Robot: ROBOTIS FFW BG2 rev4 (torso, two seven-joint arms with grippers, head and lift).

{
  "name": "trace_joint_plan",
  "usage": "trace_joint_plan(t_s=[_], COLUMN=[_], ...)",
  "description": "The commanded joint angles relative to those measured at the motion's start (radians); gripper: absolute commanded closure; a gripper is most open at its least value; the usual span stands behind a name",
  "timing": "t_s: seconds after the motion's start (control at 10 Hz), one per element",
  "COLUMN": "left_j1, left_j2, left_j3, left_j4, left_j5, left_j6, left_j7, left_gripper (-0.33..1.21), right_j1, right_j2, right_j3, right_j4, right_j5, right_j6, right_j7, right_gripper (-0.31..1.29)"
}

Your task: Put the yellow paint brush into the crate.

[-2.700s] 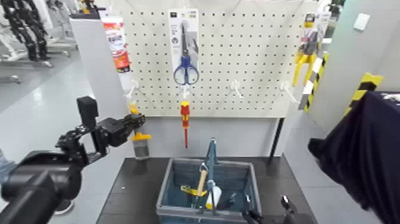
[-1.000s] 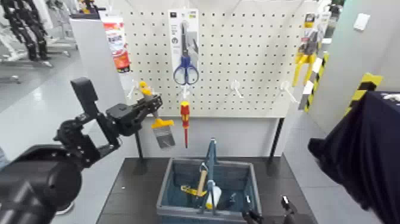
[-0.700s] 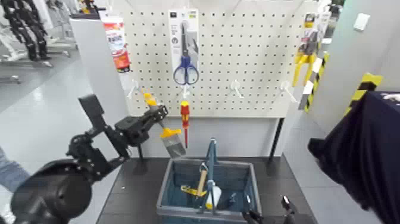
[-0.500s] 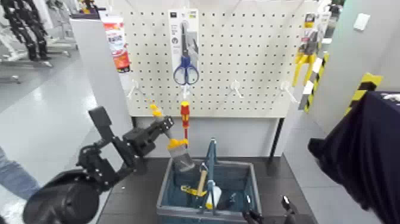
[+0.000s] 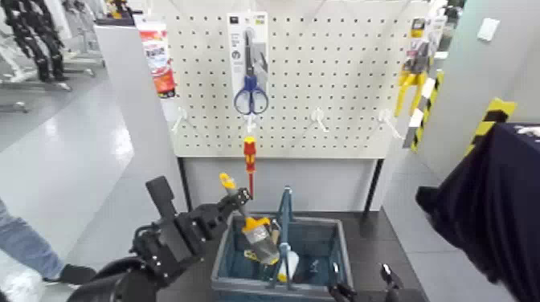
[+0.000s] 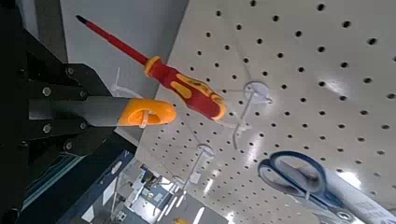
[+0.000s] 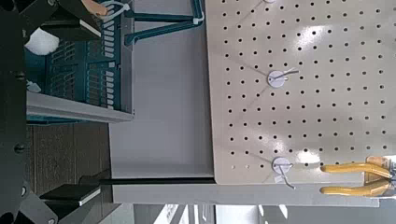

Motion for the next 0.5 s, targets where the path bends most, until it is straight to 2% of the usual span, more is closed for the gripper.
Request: trace_joint_plan(t_s=[0.1, 0.3, 0.5], left_j1=[-0.003, -0.001, 0.006], left_j2=[0.0, 0.0, 0.001], left_j3=[-0.103, -0.139, -0.139], left_j4=[0.072, 0.084, 0.074], left_j5=[0.115, 0.165, 0.193], left_j6=[-0.059, -0.057, -0.046], left_j7=[0.035, 0.073, 0.102], left_gripper=[1.19, 1.19, 1.05], right_j1=[0.0, -0.002, 0.0], right_j2=[0.0, 0.0, 0.0], right_j3=[0.002, 0.002, 0.0], right_j4=[0.002, 0.003, 0.003], right_j5=[-0.002, -0.003, -0.005], right_j6=[-0.004, -0.009, -0.01], right_j7=[0.0, 0.0, 0.0], right_gripper=[0.14, 0.14, 0.14])
